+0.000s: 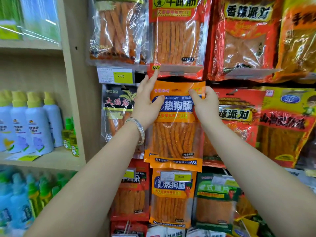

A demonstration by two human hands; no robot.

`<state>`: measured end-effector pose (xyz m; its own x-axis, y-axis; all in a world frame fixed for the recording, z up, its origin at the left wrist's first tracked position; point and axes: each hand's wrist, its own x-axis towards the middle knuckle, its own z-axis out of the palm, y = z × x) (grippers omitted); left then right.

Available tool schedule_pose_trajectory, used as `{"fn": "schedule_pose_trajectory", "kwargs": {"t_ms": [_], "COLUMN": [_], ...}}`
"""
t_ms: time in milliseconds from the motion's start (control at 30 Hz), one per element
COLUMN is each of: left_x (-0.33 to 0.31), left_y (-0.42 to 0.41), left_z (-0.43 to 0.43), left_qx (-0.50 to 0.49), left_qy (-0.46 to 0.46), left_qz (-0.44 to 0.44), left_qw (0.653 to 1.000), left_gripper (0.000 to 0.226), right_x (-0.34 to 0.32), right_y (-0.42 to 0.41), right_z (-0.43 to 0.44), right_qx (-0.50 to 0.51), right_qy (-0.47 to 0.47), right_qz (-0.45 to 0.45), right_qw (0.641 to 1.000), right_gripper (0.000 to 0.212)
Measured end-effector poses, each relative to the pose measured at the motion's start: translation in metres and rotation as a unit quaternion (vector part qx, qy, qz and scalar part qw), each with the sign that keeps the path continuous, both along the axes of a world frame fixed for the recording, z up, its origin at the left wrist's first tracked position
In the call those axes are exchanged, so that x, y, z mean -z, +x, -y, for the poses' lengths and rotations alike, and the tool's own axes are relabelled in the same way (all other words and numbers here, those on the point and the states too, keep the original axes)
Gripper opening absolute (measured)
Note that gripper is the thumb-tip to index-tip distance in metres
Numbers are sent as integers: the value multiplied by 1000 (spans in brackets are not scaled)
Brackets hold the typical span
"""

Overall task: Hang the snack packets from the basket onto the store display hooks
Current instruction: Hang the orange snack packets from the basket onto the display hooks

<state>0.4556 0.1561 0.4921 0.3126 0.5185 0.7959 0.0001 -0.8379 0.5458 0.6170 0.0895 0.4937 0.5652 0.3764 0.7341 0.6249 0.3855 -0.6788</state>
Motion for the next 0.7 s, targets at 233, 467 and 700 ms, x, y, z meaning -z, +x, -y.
{"fn": "schedule_pose_trajectory", "kwargs": {"t_ms": [233, 467, 700], "left_x": [24, 14, 5], "left_y": [8, 12, 8], "left_z": [-8, -8, -10], "left_qx": [4, -24, -9], "left_qy": [-8, 24, 27], "left_qz": [-13, 39, 43], "left_qw": [1000, 999, 999], "left_gripper": [65, 71, 64], "right_x": [23, -4, -14], "right_y": [4, -9, -3], "right_z": [2, 9, -2], "right_qx": [14, 5, 36], "right_qy": [-40, 38, -17], "right_qz": [15, 35, 34], "right_qw": [999, 999, 999], "right_gripper": [27, 11, 22]}}
